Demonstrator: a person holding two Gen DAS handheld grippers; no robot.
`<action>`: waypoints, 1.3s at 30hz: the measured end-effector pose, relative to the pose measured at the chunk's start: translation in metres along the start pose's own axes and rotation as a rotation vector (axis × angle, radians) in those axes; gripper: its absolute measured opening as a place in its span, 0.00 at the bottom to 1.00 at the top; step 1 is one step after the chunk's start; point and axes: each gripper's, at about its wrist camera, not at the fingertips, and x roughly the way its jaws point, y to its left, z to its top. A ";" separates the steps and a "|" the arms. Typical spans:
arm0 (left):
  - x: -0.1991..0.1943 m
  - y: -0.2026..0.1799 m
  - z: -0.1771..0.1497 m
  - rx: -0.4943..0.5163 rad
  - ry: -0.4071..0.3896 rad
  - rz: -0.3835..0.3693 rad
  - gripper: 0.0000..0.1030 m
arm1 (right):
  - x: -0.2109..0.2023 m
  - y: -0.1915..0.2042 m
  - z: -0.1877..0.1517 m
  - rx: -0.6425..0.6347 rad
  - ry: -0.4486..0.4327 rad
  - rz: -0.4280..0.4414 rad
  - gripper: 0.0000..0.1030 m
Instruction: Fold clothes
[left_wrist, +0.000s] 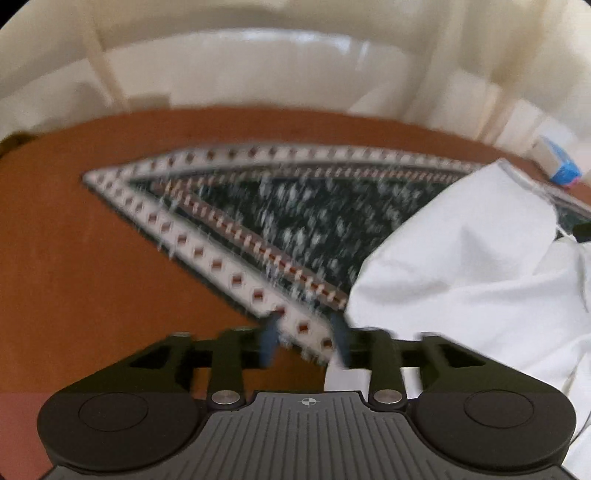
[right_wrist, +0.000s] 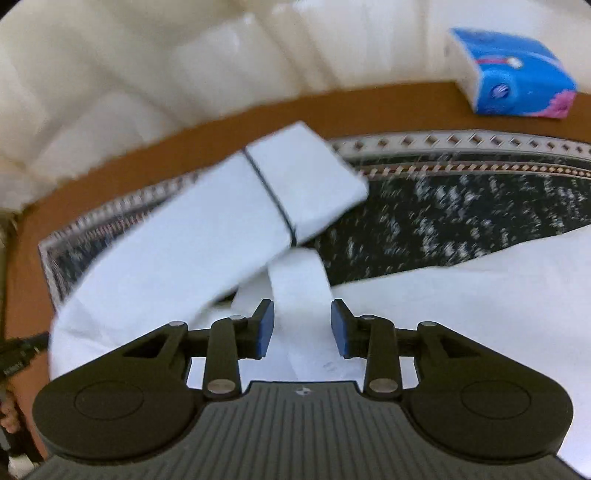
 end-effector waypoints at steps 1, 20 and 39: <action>0.000 -0.001 0.002 0.012 -0.004 -0.005 0.75 | -0.003 0.000 0.008 -0.018 -0.025 0.000 0.40; 0.055 -0.025 0.008 0.138 0.159 -0.102 0.24 | 0.069 0.030 0.086 -0.268 0.131 -0.014 0.17; 0.026 0.038 -0.001 -0.216 -0.013 0.089 0.00 | 0.086 0.179 0.139 -0.745 -0.214 -0.159 0.07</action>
